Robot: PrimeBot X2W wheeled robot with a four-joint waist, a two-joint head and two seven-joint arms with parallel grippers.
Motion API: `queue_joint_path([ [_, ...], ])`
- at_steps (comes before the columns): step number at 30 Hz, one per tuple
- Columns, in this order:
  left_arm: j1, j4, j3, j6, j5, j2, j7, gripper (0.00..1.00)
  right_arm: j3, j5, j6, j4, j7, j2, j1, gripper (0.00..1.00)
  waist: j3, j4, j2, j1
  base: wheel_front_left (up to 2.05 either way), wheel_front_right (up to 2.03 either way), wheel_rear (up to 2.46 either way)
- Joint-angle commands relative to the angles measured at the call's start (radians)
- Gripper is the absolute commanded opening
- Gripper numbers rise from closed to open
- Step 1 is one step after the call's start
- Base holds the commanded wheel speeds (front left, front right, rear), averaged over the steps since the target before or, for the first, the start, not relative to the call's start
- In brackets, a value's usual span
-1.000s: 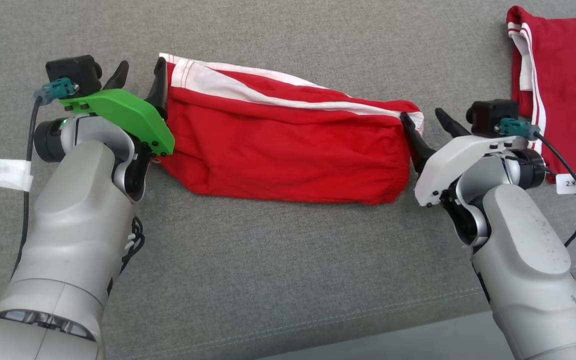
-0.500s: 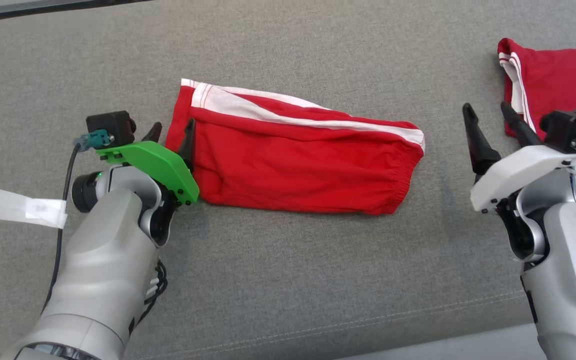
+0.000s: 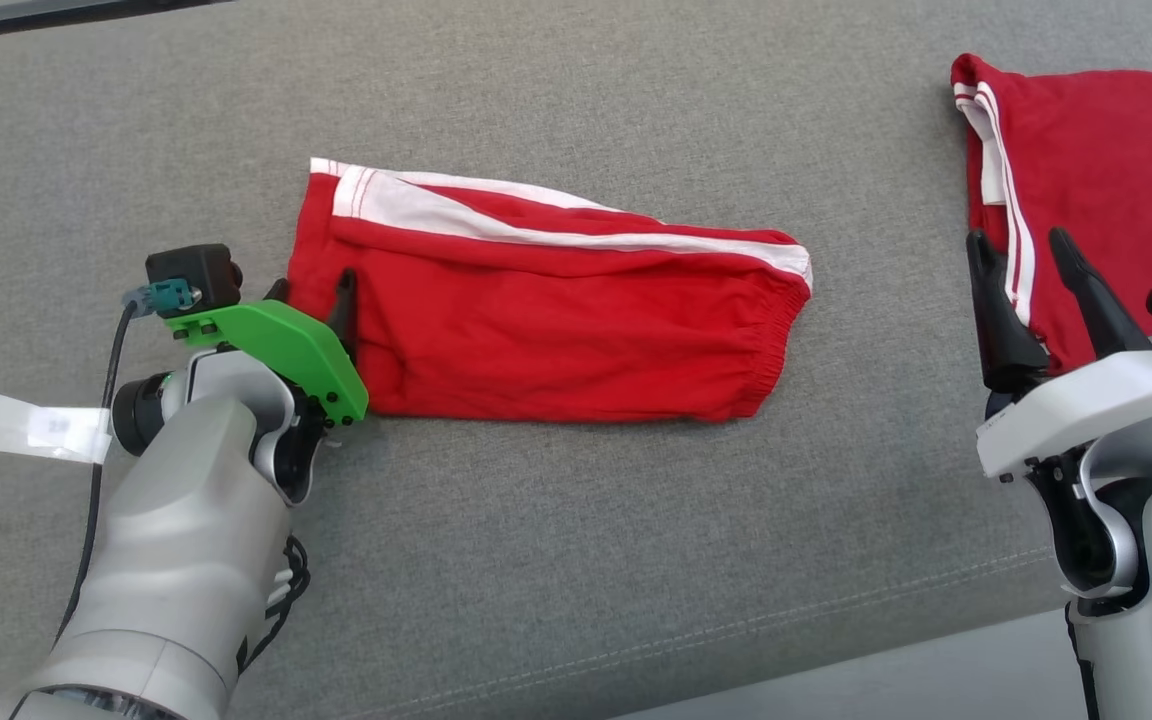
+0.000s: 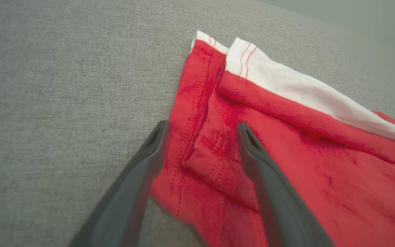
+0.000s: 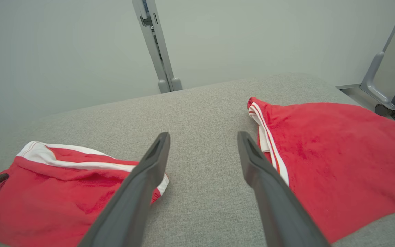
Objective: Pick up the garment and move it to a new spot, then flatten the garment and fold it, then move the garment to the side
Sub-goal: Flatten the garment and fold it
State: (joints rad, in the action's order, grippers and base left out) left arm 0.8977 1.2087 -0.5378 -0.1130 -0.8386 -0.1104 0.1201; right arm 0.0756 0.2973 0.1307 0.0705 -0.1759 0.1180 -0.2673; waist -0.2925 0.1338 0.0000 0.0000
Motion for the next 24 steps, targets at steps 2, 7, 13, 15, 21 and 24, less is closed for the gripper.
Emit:
queue_joint_path([
  [2, 0.016, 0.016, 0.002, 0.013, -0.005, -0.011, -0.006, 1.0, 0.006, 0.004, 0.0, 0.028, -0.005, -0.005, 0.024, 1.0, -0.022, 0.021, 0.0, 0.0, 0.0, 0.0, 0.0],
  [7, 0.02, 0.039, -0.006, 0.038, 0.005, -0.021, -0.01, 1.0, 0.011, 0.002, 0.0, 0.066, -0.012, -0.018, 0.048, 1.0, -0.027, 0.024, 0.0, 0.0, 0.0, 0.0, 0.0],
  [13, -0.009, 0.054, -0.033, 0.041, 0.017, -0.003, -0.038, 0.63, 0.007, 0.0, 0.0, 0.08, -0.007, -0.026, 0.06, 1.0, -0.013, 0.01, 0.0, 0.0, 0.0, 0.0, 0.0],
  [15, -0.02, 0.054, -0.044, 0.031, 0.02, 0.01, -0.05, 0.0, 0.005, -0.001, 0.0, 0.079, -0.004, -0.028, 0.063, 1.0, -0.003, 0.002, 0.0, 0.0, 0.0, 0.0, 0.0],
  [21, -0.046, 0.039, -0.059, 0.012, 0.014, 0.029, -0.028, 0.0, -0.002, 0.001, 0.0, 0.067, 0.001, -0.031, 0.079, 1.0, 0.027, -0.022, 0.0, 0.0, 0.0, 0.0, 0.0],
  [24, -0.064, 0.025, -0.049, 0.01, 0.0, 0.037, 0.01, 0.0, -0.004, 0.003, 0.0, 0.056, 0.0, -0.032, 0.088, 1.0, 0.049, -0.041, 0.0, 0.0, 0.0, 0.0, 0.0],
])
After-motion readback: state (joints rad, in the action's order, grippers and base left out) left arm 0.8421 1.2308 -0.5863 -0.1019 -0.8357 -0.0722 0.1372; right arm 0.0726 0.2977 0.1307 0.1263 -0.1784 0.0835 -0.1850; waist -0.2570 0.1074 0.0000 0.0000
